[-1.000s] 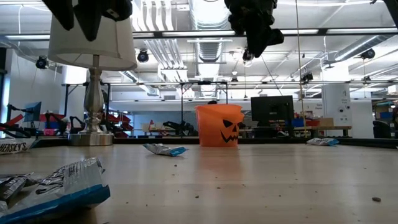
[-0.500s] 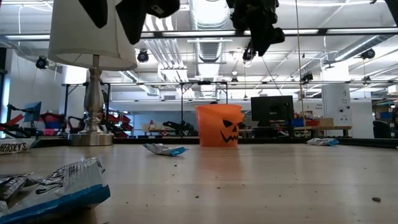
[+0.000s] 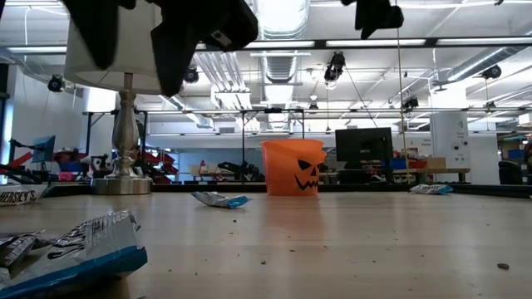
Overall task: Organize candy in baskets
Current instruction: Put the white chocolate into the purple bucket
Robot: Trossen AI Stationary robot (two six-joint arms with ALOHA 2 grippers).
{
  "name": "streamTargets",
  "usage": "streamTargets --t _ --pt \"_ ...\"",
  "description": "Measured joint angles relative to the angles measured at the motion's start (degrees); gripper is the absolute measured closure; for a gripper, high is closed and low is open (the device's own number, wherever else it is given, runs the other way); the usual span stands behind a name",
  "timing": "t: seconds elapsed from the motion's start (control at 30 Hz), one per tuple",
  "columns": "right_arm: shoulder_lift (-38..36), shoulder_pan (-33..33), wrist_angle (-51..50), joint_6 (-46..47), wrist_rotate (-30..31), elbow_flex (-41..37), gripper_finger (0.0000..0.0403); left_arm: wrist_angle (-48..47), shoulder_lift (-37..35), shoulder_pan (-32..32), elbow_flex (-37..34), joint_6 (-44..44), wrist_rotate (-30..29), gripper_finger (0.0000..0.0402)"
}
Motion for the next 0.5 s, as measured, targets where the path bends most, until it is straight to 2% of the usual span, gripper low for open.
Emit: streamTargets --t 0.2,0.5 --pt "-3.59 0.0 0.0 2.63 1.46 0.0 0.0277 1.66 3.15 -1.53 -0.11 1.23 0.56 0.0233" --pt "-4.76 0.0 0.04 3.94 1.93 0.0 0.0277 4.08 7.08 -1.8 -0.17 3.88 0.69 0.0233"
